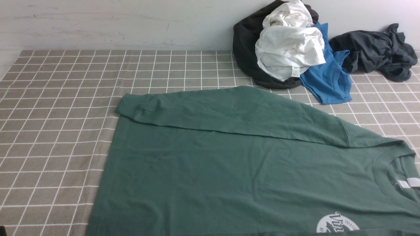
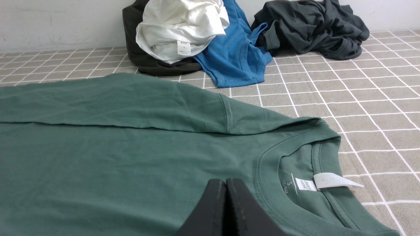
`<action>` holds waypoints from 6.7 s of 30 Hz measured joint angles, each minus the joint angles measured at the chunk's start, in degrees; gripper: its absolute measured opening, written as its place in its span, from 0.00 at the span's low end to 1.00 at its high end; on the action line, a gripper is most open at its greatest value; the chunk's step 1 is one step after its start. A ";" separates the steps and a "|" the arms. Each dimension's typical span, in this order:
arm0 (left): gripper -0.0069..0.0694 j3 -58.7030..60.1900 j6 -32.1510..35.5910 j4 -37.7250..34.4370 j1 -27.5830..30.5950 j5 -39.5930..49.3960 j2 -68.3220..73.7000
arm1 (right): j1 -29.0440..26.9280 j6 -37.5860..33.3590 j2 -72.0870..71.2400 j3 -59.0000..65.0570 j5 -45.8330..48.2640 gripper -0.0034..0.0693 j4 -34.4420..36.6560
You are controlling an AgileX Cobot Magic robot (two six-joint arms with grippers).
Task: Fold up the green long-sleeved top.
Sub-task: Use the left arm to clamp the cuff closest to it, then use the left arm to drag and place the cuff at the centered position on the left edge of the fabric, then use the left arm to clamp the cuff farthest from it, then use the left arm to drag and drop the cuff onto the cuff closest to the left arm
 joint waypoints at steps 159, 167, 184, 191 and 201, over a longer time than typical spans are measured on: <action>0.77 -99.53 0.22 4.95 -14.31 31.85 117.97 | 24.44 -17.52 59.03 -47.53 40.88 0.03 1.26; 0.77 -107.58 -0.95 4.89 -13.24 27.70 128.04 | 24.44 -17.52 59.03 -47.53 40.28 0.03 1.26; 0.19 -110.74 -0.64 1.41 -13.13 27.10 134.92 | 24.44 -15.53 59.03 -47.53 40.24 0.03 0.47; 0.11 -110.92 -0.05 0.94 -13.13 31.57 133.38 | 24.44 -15.00 59.03 -47.53 40.24 0.03 0.47; 0.11 -109.28 -0.05 -0.17 -13.19 44.53 122.03 | 24.44 -14.90 59.03 -47.53 40.24 0.03 -2.06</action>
